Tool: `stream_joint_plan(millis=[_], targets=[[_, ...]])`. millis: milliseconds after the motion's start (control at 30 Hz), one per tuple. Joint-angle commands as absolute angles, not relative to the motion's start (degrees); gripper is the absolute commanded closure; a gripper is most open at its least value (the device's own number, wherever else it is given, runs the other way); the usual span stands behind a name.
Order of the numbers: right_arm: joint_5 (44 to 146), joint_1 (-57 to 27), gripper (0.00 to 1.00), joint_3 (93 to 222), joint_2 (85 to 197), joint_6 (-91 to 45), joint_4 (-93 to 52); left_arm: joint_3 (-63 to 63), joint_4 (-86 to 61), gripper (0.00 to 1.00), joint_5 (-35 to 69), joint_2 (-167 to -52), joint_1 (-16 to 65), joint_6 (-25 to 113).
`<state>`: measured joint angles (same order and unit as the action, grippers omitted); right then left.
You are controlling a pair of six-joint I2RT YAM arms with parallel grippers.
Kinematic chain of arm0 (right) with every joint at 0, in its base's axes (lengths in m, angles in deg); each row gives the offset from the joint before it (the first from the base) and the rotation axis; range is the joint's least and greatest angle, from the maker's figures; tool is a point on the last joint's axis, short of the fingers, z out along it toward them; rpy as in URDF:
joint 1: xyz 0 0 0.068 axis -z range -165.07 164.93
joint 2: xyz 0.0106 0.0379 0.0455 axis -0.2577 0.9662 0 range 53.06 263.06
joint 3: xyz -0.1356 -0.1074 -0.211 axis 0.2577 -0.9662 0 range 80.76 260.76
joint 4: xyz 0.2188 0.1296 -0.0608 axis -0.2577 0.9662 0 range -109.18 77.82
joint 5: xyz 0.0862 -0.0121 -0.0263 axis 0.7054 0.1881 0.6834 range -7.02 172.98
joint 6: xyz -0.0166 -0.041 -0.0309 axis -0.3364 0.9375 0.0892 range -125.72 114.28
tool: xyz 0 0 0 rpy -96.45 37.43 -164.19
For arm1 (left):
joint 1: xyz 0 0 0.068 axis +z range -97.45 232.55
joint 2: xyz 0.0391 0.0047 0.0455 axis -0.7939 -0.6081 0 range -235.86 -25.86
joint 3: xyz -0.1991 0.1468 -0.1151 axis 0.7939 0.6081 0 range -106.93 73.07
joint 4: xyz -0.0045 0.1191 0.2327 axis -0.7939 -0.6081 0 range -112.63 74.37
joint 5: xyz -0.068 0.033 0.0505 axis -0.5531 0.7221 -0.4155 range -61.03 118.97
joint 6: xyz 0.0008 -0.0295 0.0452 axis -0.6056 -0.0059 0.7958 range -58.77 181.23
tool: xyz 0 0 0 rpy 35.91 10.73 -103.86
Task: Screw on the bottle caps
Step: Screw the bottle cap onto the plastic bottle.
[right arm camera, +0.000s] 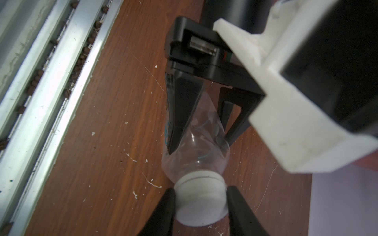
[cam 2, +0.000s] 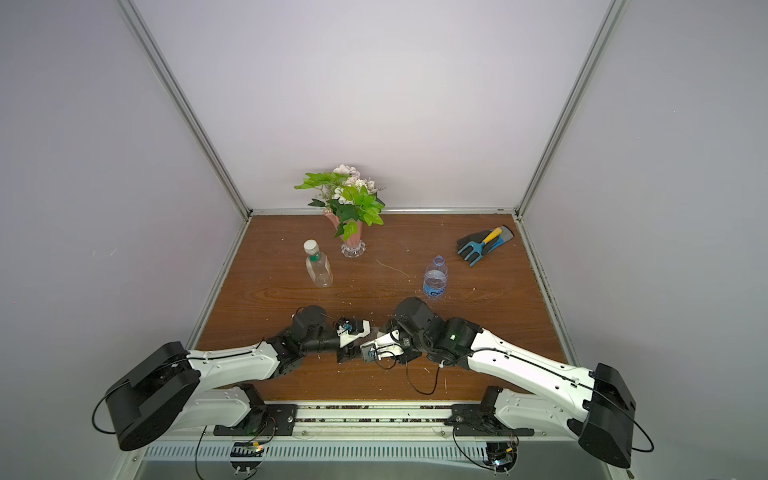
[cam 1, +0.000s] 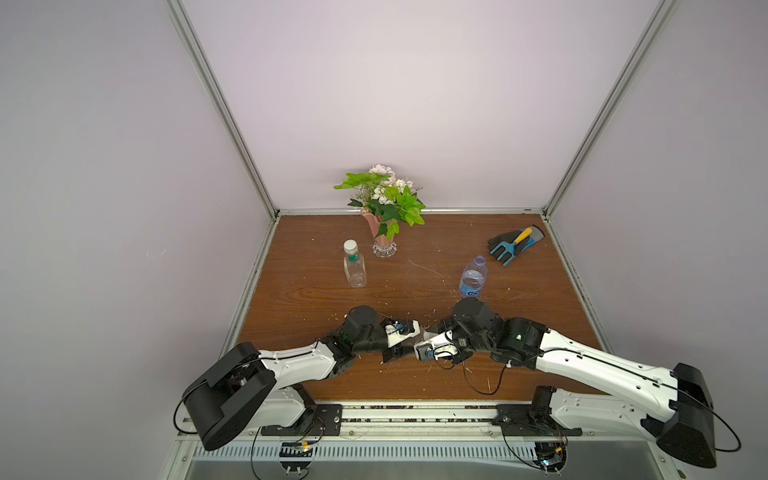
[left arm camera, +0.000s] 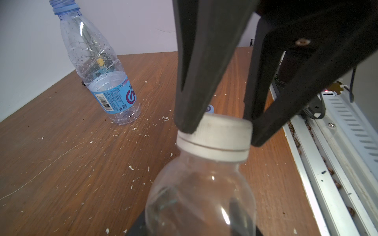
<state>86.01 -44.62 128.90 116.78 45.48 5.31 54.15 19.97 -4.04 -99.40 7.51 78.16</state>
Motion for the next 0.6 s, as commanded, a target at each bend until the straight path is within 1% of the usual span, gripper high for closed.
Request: stream_joint_plan(millis=[0,133,300,433,567], targets=[[87.56,-44.92,1.00,131.69,119.59,32.43,10.74,54.10,19.62,0.84,-2.74,-98.63,7.37,76.85],[92.48,-44.92,1.00,135.86,122.01,18.64,12.96,54.32,19.71,0.84,-1.49,-97.62,7.37,76.87],[97.13,-44.86,1.00,137.65,124.48,6.52,14.39,56.11,21.27,0.84,-0.13,-95.42,7.37,76.95],[98.30,-44.90,1.00,136.58,125.35,4.16,14.49,57.15,21.32,0.84,0.57,-93.40,7.35,76.96],[96.79,-44.92,1.00,137.07,124.98,6.56,15.02,57.95,21.50,0.84,0.95,-91.72,7.37,77.31]])
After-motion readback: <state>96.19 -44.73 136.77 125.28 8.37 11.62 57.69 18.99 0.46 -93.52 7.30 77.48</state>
